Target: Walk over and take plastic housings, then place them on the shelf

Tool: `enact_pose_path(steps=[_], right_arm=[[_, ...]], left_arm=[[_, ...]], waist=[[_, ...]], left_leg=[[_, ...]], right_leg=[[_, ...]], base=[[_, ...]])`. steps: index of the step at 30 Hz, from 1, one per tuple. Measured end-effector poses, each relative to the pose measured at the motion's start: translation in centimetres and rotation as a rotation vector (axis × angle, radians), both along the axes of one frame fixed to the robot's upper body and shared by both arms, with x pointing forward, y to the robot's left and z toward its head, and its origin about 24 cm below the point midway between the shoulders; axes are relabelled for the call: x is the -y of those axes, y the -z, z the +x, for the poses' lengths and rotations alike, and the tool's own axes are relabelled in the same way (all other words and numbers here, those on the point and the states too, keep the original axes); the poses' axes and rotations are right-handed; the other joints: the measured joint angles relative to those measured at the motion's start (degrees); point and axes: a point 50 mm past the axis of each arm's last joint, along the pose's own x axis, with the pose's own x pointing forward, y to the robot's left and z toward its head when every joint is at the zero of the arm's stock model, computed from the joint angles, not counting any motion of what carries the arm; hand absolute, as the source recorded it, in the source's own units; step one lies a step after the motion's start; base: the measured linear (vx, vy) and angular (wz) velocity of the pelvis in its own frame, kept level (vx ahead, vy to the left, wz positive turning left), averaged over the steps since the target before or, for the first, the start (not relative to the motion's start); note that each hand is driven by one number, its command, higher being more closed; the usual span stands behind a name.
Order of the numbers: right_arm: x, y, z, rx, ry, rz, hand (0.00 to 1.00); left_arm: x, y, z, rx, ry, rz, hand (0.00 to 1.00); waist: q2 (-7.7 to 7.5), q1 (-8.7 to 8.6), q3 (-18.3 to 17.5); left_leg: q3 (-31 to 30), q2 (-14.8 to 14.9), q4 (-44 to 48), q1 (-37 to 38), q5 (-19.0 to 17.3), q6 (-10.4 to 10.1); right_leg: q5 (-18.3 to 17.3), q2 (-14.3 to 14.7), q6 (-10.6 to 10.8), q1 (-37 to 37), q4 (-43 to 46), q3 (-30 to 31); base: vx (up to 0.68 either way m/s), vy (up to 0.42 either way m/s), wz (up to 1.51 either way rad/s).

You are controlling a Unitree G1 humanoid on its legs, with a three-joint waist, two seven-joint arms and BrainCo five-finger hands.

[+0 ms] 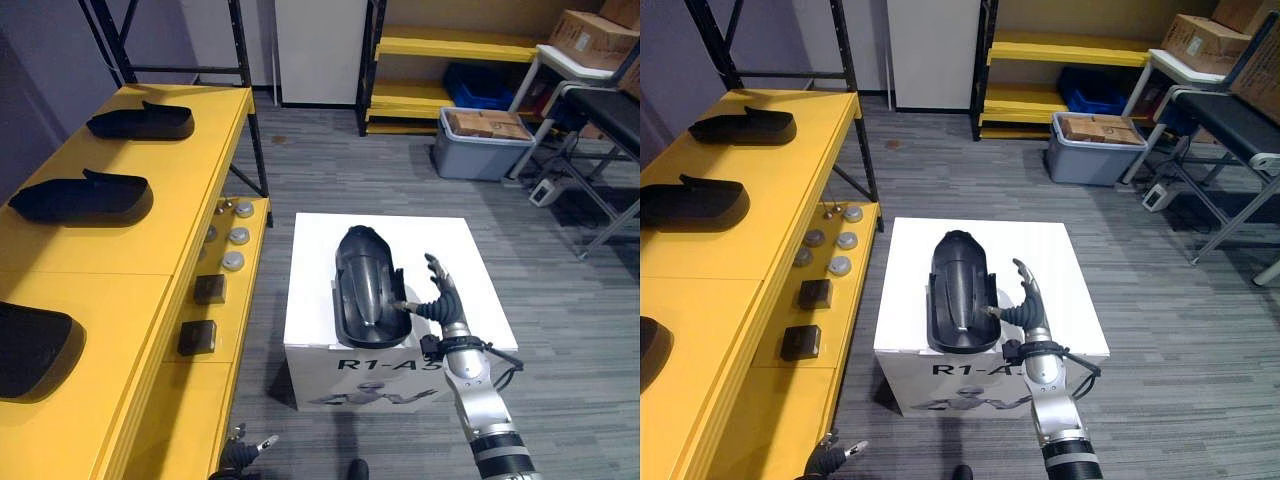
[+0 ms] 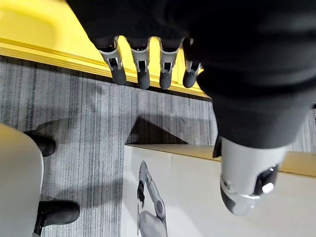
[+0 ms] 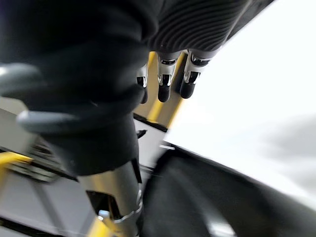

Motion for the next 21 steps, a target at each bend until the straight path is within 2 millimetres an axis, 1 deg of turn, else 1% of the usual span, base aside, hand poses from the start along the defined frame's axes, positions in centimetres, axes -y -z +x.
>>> enact_pose_path(steps=[1, 2, 3, 5, 7, 10, 11, 12, 16, 19, 21], right_arm=[[0.0, 0.3, 0.0, -0.013, 0.004, 0.0, 0.0], [0.0, 1.3, -0.2, -0.068, 0.02, -0.023, 0.0], [-0.1, 1.9, -0.2, -0.095, 0.042, -0.037, 0.0], [-0.4, 1.8, 0.3, -0.09, 0.062, -0.057, 0.0], [0.0, 1.9, 0.9, -0.096, 0.111, -0.065, 0.0], [0.1, 2.0, 1.4, -0.1, 0.164, -0.047, 0.0], [0.3, 2.1, 1.5, -0.105, 0.174, -0.044, 0.0], [0.2, 2.0, 1.8, -0.107, 0.173, -0.044, 1.0], [0.3, 1.7, 2.6, -0.106, 0.176, -0.04, 1.0], [1.4, 1.6, 2.9, -0.111, 0.207, -0.022, 1.0], [1.8, 1.4, 3.1, -0.11, 0.217, -0.002, 1.0]], left_arm=[[0.0, 0.0, 0.1, 0.002, 0.001, -0.001, 0.0], [0.2, 0.0, 0.1, 0.002, 0.0, -0.004, 0.0], [0.3, 0.0, 0.2, 0.003, -0.001, -0.007, 0.0], [0.3, 0.0, 0.2, 0.003, -0.003, -0.003, 0.0], [0.4, -0.1, 0.6, 0.01, -0.003, 0.003, 0.0], [0.6, -0.1, 0.7, 0.007, 0.01, 0.004, 0.0], [0.6, -0.1, 0.7, 0.007, 0.011, 0.005, 0.0], [0.6, -0.1, 0.7, 0.007, 0.013, 0.006, 0.0], [0.5, -0.1, 0.8, 0.007, 0.017, 0.012, 0.0], [0.4, -0.2, 0.9, 0.009, 0.012, 0.022, 0.0], [0.4, -0.1, 0.9, -0.001, 0.011, 0.024, 0.0]], waist=[[0.01, 0.06, 0.12], [0.1, 0.13, 0.47], [0.22, 0.08, 0.64], [0.26, -0.09, 0.72], [0.25, 0.17, 0.78], [0.2, 0.79, 0.82], [0.16, 1.33, 0.84], [0.07, 1.34, 0.88], [-0.51, 1.2, 1.2], [-0.88, 1.27, 1.27], [-0.89, 1.18, 1.27]], left_leg=[[-0.05, 0.0, 0.0, -0.01, 0.02, -0.02], [-0.38, 0.01, 0.0, -0.05, 0.05, -0.03], [-0.83, 0.0, 0.0, -0.07, 0.09, -0.06], [-1.05, -0.02, 0.0, -0.12, 0.12, -0.11], [-1.19, -0.12, 0.0, -0.22, 0.17, -0.13], [-1.27, -0.23, -0.04, -0.45, 0.23, -0.09], [-1.3, -0.23, -0.15, -0.44, 0.29, -0.07], [-1.38, -0.24, -0.38, -0.37, 0.45, -0.02], [-1.58, -0.23, -1.54, 0.04, 1.09, -0.29], [-1.69, -0.19, -1.92, 0.05, 1.39, -0.15], [-1.68, -0.15, -1.97, 0.06, 1.41, -0.12]], right_leg=[[0.0, 0.0, 0.0, -0.01, 0.01, -0.05], [-0.01, -0.01, 0.0, -0.01, 0.03, -0.33], [-0.01, -0.07, 0.0, 0.0, 0.04, -0.81], [-0.02, -0.1, 0.01, 0.0, 0.02, -1.04], [-0.02, -0.23, 0.01, 0.03, 0.0, -1.17], [-0.07, -0.37, 0.08, 0.0, -0.06, -1.3], [-0.08, -0.38, 0.1, 0.0, -0.1, -1.35], [-0.09, -0.41, 0.11, 0.0, -0.17, -1.45], [-0.11, -0.47, 0.13, -0.05, -0.26, -1.64], [-0.11, -0.47, 0.13, -0.16, -0.26, -1.78], [-0.14, -0.46, 0.17, -0.19, -0.25, -1.78]], base=[[0.03, -0.011, 0.09], [0.03, -0.005, 0.12], [0.03, -0.006, 0.14], [0.03, 0.002, 0.08], [0.0, 0.006, 0.04], [0.0, 0.0, 0.0], [-0.01, -0.004, 0.04], [-0.01, -0.006, 0.03], [0.0, -0.002, 0.01], [0.0, 0.0, 0.0], [0.0, 0.0, 0.0]])
